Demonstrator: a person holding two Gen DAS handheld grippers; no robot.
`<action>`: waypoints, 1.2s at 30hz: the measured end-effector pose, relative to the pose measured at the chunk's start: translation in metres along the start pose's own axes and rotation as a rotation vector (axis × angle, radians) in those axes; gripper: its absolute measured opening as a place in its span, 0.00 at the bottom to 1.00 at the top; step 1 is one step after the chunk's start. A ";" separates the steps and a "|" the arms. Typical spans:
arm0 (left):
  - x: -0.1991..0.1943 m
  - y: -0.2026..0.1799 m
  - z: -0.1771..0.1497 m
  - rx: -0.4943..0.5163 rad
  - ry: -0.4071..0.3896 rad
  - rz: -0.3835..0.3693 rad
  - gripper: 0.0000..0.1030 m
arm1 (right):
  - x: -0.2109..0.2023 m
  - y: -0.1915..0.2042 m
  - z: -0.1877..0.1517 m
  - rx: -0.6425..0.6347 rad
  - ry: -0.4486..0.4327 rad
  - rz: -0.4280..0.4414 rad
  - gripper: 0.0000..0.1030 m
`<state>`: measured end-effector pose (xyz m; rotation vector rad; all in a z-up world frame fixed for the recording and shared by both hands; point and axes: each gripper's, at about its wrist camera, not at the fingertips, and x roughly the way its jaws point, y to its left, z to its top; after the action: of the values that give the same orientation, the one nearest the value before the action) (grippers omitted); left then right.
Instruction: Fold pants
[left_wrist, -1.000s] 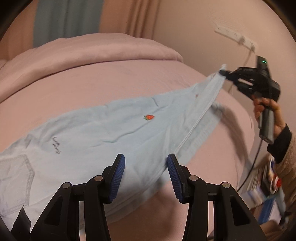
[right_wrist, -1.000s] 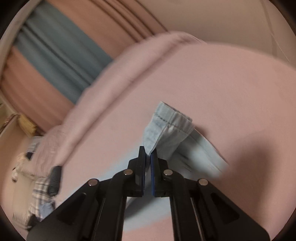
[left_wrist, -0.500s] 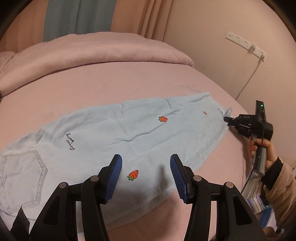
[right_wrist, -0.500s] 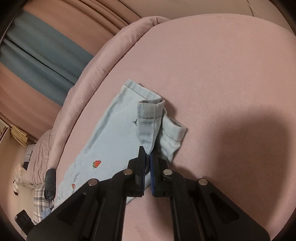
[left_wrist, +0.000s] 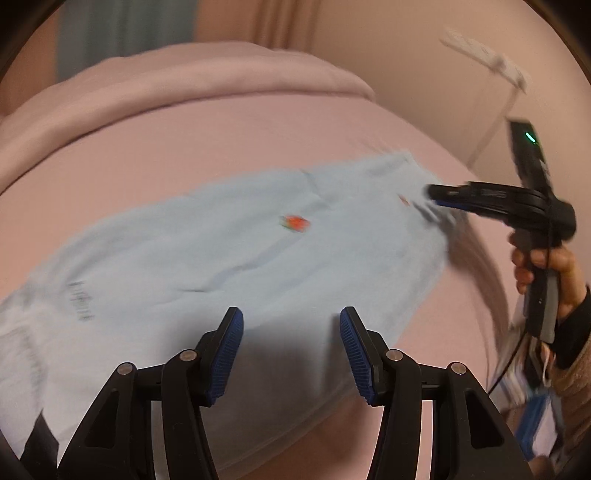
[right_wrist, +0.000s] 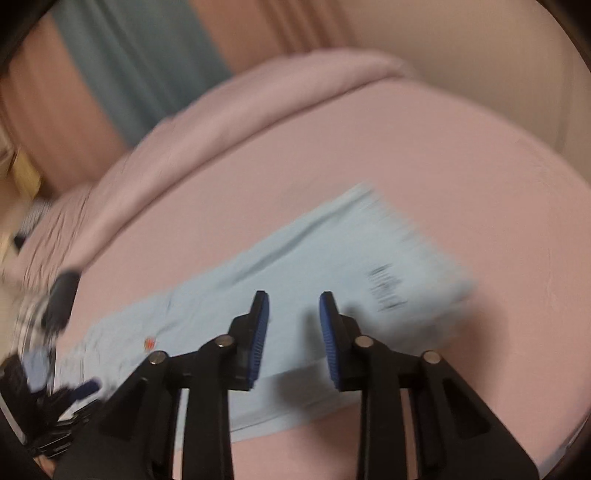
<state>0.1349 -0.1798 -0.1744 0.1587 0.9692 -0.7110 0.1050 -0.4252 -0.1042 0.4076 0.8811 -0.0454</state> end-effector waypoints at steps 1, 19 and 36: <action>0.009 -0.006 -0.005 0.025 0.033 0.004 0.52 | 0.010 0.005 -0.005 -0.041 0.047 -0.023 0.22; -0.105 0.095 -0.061 -0.076 -0.099 0.022 0.53 | -0.024 0.060 -0.027 -0.314 0.127 0.003 0.30; -0.077 0.185 -0.096 -0.256 -0.105 0.110 0.54 | 0.164 0.258 -0.042 -0.194 0.756 0.616 0.16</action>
<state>0.1537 0.0396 -0.2016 -0.0490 0.9344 -0.4844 0.2313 -0.1505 -0.1675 0.5068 1.4479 0.8015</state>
